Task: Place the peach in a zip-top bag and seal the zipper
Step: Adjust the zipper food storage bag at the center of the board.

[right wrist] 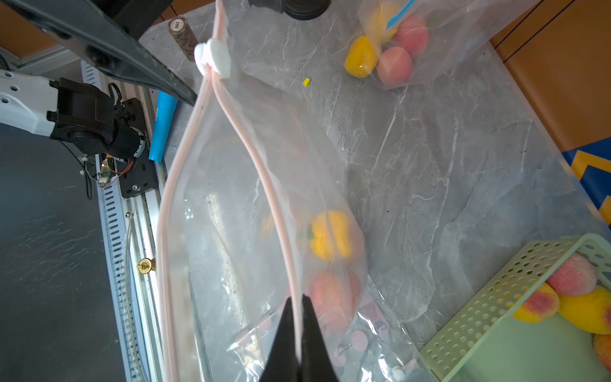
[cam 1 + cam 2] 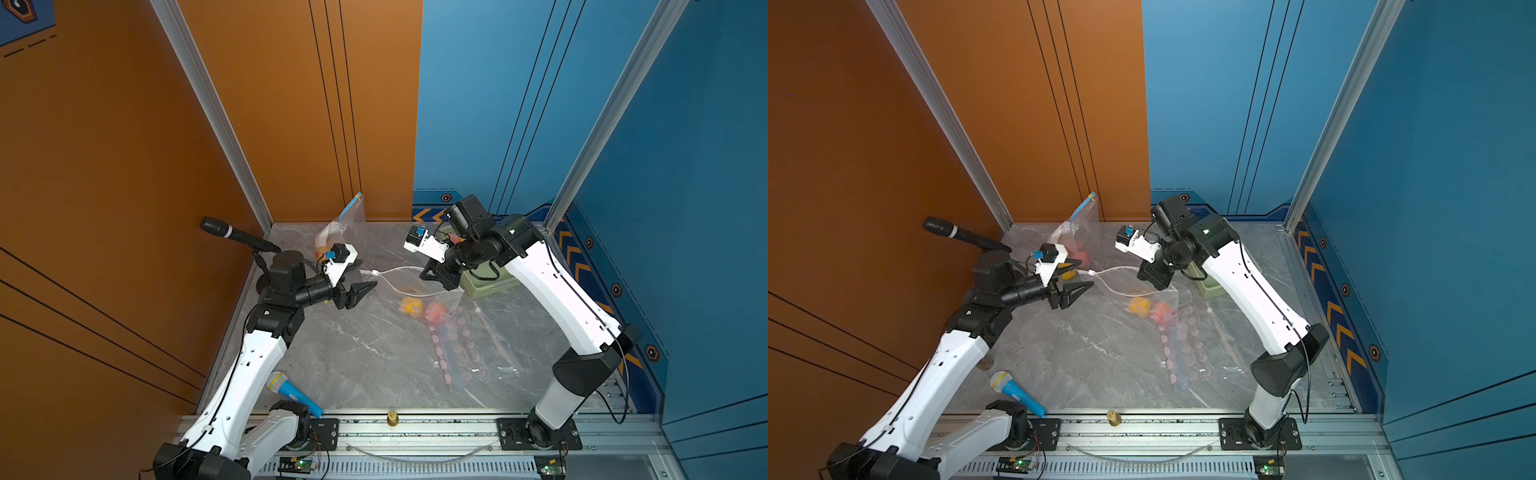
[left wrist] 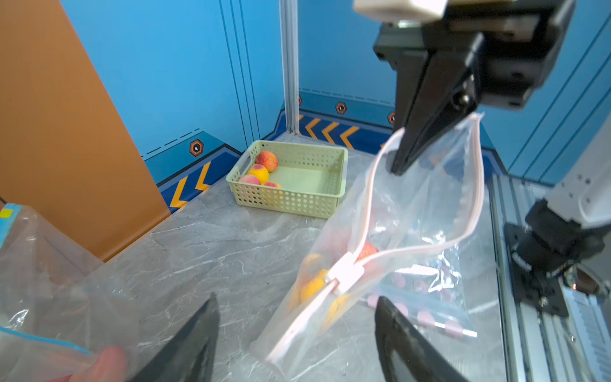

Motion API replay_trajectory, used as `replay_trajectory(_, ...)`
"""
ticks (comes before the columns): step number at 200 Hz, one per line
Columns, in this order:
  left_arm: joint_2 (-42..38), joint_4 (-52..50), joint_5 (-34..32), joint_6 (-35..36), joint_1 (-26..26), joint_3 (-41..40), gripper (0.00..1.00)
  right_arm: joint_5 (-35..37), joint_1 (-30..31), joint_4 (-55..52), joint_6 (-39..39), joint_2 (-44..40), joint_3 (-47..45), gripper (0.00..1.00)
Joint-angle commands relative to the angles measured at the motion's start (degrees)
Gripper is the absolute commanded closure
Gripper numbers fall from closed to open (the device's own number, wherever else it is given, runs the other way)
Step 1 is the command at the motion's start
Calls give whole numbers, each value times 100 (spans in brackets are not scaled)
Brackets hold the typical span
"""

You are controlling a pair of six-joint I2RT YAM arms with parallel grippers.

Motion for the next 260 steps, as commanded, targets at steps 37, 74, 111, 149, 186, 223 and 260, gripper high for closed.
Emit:
replay_trajectory(37,71,-790,516,557,31,214,56,-888,-243,-525,-398,263,478,100)
replay_trajectory(74,12,-806,625,558,-59,336,82,-1013,-323,-659,-498,293,622,100)
replay_trajectory(111,-84,-822,404,527,-227,481,100,-1081,-349,-760,-529,366,622,100)
replay_trajectory(149,-201,-856,266,411,-237,452,100,-973,-370,-730,-472,329,622,87)
replay_trajectory(186,-258,-832,-176,319,-230,179,100,-366,-323,-413,-124,252,661,51)
replay_trajectory(223,-298,-707,-294,201,-227,186,100,191,-89,598,326,-287,516,43)
replay_trajectory(260,-265,-656,-333,48,-255,208,100,337,489,2025,738,-731,-110,32)
